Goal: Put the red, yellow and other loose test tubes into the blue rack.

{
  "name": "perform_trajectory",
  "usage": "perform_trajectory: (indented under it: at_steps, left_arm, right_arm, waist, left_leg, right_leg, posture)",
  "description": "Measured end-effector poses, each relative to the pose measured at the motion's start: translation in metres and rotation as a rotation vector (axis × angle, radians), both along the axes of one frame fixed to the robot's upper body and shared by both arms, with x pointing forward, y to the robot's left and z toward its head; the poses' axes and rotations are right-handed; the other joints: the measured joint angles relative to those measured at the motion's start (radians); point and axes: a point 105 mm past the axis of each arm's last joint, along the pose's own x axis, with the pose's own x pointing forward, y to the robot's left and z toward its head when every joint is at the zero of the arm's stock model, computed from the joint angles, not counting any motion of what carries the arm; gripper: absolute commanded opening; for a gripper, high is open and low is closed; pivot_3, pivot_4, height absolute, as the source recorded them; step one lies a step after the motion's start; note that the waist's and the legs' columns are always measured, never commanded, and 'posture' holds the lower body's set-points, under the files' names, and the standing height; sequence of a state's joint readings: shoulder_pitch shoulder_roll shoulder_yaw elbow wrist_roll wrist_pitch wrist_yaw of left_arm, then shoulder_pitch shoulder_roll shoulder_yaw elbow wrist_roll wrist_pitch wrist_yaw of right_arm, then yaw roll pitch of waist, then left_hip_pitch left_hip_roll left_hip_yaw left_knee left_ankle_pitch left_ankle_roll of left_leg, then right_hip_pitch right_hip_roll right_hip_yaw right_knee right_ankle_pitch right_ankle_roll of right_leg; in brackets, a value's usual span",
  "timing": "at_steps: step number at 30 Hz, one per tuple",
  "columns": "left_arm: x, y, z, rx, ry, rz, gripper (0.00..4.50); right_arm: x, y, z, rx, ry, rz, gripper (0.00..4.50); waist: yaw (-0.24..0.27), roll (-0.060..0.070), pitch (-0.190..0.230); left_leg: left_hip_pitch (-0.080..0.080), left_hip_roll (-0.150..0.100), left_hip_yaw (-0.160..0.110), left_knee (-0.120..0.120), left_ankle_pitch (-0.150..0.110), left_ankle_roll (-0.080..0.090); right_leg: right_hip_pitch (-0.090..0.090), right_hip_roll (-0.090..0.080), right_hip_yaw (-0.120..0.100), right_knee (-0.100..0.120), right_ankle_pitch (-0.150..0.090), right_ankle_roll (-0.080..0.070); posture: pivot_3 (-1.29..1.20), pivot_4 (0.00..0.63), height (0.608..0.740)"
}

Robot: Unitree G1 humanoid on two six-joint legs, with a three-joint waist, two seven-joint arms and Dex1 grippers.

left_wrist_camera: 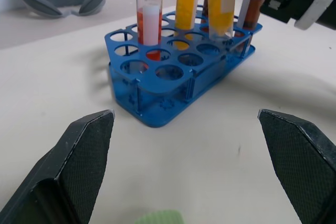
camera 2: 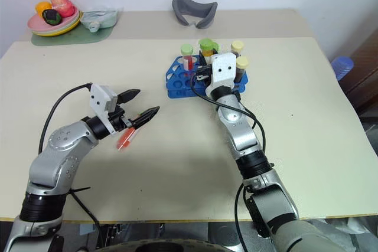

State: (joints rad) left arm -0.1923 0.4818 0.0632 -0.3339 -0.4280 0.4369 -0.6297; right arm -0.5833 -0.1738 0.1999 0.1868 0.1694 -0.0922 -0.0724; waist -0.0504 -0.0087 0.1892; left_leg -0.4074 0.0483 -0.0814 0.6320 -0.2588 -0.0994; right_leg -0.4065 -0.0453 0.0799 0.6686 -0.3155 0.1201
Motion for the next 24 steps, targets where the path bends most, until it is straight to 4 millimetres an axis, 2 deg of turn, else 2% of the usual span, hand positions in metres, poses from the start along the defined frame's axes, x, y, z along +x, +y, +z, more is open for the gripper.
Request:
perform_trajectory:
  at_steps: [24]
  left_arm:
    - [-0.006, -0.006, 0.004, -0.014, 0.020, -0.044, 4.50]
  right_arm:
    - [0.006, -0.006, -0.026, 0.046, 0.046, -0.050, 1.18]
  waist:
    - [-0.019, 0.000, 0.000]
  left_leg:
    - [0.001, 0.000, 0.000, 0.000, 0.002, -0.003]
  right_leg:
    - [0.000, 0.000, 0.000, 0.003, 0.000, 0.000]
  posture:
    - [0.00, 0.150, 0.740]
